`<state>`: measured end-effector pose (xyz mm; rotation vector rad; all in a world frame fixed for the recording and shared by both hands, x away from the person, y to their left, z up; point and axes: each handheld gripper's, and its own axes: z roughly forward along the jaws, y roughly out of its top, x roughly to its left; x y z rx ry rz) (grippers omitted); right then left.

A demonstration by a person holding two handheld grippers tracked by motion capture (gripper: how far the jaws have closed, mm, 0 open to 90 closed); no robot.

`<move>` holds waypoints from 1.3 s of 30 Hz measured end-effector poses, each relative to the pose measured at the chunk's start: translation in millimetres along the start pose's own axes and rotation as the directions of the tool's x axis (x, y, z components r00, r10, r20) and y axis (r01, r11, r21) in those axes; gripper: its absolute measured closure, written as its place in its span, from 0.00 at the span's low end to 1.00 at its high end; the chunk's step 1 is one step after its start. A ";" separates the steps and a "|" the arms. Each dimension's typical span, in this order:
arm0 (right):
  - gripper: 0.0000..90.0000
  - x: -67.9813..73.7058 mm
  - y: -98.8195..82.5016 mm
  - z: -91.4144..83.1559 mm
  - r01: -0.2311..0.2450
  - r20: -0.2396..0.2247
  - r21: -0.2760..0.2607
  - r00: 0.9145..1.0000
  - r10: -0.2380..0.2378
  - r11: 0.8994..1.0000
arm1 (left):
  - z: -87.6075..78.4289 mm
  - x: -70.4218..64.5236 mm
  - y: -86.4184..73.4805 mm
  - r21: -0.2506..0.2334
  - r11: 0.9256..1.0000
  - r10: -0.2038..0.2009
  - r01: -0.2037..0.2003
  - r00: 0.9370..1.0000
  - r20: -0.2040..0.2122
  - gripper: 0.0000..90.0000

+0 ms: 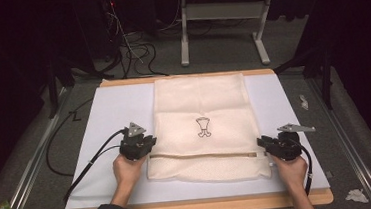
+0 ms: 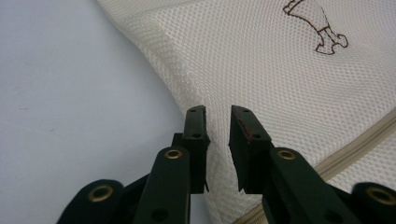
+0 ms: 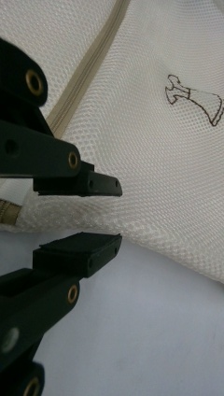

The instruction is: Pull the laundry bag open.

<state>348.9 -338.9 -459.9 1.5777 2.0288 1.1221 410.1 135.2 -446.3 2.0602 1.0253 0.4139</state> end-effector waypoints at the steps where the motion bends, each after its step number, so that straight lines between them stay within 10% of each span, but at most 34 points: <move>1: 0.73 -0.3 -0.5 -0.4 -0.003 0.001 -0.005 1.000 0.003 1.000 | -1.4 -1.5 -1.0 -0.008 1.000 0.005 -0.005 1.000 -0.003 0.82; 11: 0.53 -3.1 -13.1 0.2 -0.020 -0.009 -0.007 1.000 0.020 1.000 | -7.2 -27.2 -14.5 -0.074 0.996 0.049 -0.046 0.998 0.033 0.66; 27: 0.50 10.2 -13.7 16.6 -0.011 -0.059 0.038 0.998 0.013 0.999 | 18.4 -53.4 -30.6 -0.091 0.995 0.041 -0.030 0.991 0.126 0.61; 39: 0.84 17.4 -13.0 18.7 0.084 0.013 0.061 0.996 -0.085 0.995 | 25.5 -53.0 -30.7 -0.060 0.998 0.022 -0.015 0.993 0.118 0.62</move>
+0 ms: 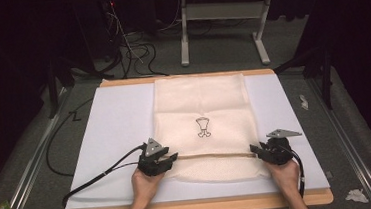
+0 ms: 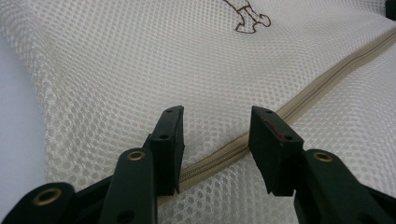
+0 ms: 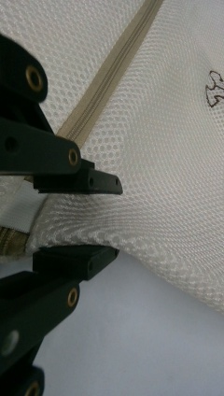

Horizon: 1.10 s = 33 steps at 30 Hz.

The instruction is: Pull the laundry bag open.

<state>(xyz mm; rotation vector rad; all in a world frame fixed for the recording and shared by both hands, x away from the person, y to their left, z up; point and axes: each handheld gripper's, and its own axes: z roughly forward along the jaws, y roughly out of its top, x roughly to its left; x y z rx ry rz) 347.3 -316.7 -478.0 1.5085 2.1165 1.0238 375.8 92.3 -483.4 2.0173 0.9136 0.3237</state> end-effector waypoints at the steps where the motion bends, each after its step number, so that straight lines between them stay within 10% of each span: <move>1: 0.88 -0.7 -0.2 0.0 0.004 -0.009 -0.003 1.000 -0.004 1.000 | 0.3 0.2 0.2 0.004 1.000 -0.001 0.001 1.000 0.000 0.62; 13: 0.97 0.1 5.0 -10.2 0.034 -0.049 -0.049 0.998 -0.036 0.998 | -2.3 -8.1 12.5 0.008 0.999 0.047 -0.047 0.999 -0.006 0.60; 33: 0.98 4.2 16.9 -21.7 0.006 -0.134 -0.112 0.991 -0.021 0.994 | 20.7 -41.9 36.5 0.025 0.996 0.081 -0.084 0.991 0.104 0.60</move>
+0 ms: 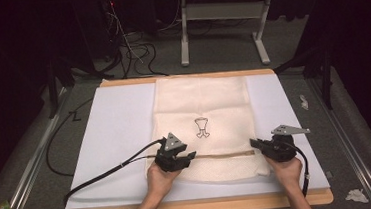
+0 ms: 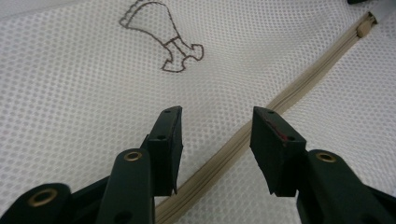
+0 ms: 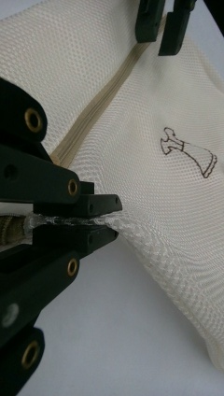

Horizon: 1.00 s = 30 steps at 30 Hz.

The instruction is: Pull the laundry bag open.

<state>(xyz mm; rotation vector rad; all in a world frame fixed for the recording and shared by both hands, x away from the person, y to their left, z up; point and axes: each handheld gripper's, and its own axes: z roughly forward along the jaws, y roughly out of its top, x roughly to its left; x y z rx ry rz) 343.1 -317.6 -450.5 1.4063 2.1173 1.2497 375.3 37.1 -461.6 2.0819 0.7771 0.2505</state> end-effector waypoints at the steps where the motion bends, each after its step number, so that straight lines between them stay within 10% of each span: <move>1: 0.98 0.5 1.0 -0.3 0.001 -0.003 -0.005 1.000 -0.001 1.000 | 0.5 -2.0 1.4 -0.001 1.000 0.009 -0.009 1.000 0.001 0.60; 30: 0.98 16.5 11.7 14.3 0.018 -0.053 -0.014 0.998 -0.018 1.000 | 14.9 -24.6 29.7 -0.026 0.999 0.032 -0.030 0.995 0.092 0.60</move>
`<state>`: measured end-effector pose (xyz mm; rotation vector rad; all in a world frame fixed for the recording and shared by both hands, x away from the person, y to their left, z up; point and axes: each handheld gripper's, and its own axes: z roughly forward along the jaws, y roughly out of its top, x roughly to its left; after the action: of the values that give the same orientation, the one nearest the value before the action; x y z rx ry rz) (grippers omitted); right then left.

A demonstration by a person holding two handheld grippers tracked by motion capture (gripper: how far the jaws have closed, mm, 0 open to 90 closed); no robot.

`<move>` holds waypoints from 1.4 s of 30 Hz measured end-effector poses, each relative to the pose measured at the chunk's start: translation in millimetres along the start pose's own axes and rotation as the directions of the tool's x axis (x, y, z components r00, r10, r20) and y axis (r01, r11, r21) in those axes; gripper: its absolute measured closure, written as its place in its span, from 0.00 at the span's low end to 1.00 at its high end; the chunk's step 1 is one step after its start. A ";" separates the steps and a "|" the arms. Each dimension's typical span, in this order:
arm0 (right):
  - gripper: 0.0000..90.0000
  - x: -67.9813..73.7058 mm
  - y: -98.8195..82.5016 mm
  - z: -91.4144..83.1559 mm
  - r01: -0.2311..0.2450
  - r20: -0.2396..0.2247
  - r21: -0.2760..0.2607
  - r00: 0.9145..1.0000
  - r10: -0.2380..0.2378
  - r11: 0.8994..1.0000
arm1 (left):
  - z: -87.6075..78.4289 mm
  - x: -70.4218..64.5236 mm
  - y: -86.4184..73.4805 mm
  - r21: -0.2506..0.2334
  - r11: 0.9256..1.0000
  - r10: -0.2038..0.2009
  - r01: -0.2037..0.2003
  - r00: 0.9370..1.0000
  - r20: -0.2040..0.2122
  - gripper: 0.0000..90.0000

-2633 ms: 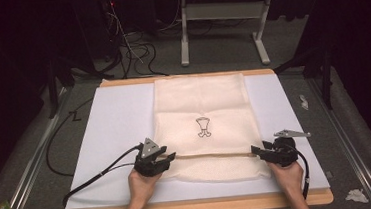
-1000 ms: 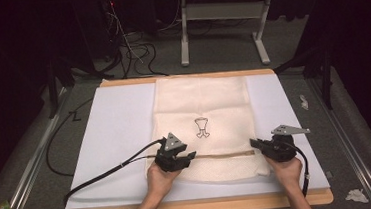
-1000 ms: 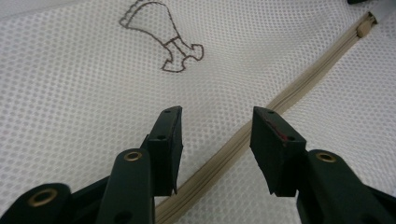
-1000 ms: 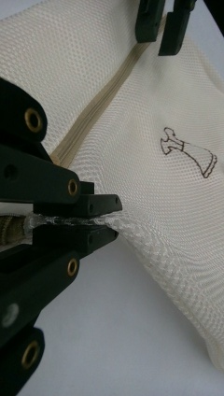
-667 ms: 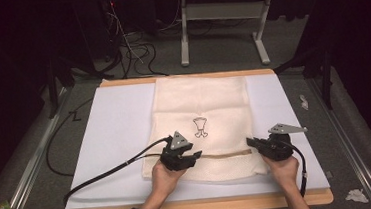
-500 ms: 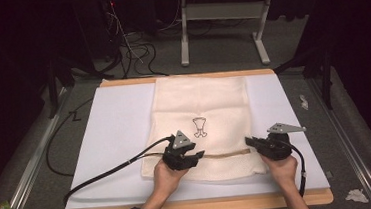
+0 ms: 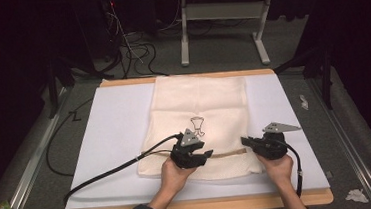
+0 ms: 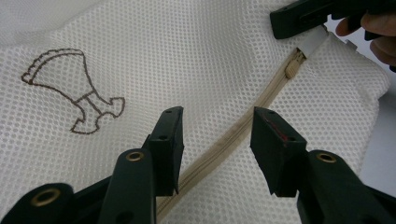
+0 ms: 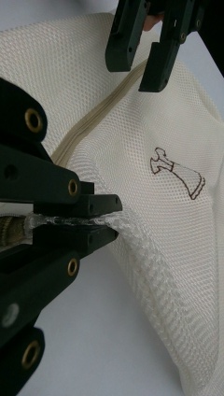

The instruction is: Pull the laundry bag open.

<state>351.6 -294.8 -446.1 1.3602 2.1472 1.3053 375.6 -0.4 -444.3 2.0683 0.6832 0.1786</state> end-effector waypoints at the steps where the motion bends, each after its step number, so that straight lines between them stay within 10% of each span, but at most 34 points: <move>1: 0.98 0.9 1.3 -0.1 0.003 0.000 -0.002 1.000 -0.003 1.000 | -0.5 0.2 0.6 -0.002 1.000 -0.001 0.001 1.000 0.000 0.60; 33: 0.98 17.1 1.8 6.1 0.022 -0.046 -0.031 0.999 -0.024 0.999 | 44.7 -33.4 8.9 0.057 0.997 0.036 -0.045 0.987 0.156 0.70; 42: 0.98 18.3 2.0 7.7 0.020 -0.058 -0.047 0.998 -0.023 0.999 | 47.3 -32.6 10.1 0.046 0.998 0.040 -0.046 0.991 0.130 0.71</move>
<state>348.2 -275.2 -444.8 1.2928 2.1492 1.3947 370.2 -56.8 -458.6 2.1217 0.5689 0.0519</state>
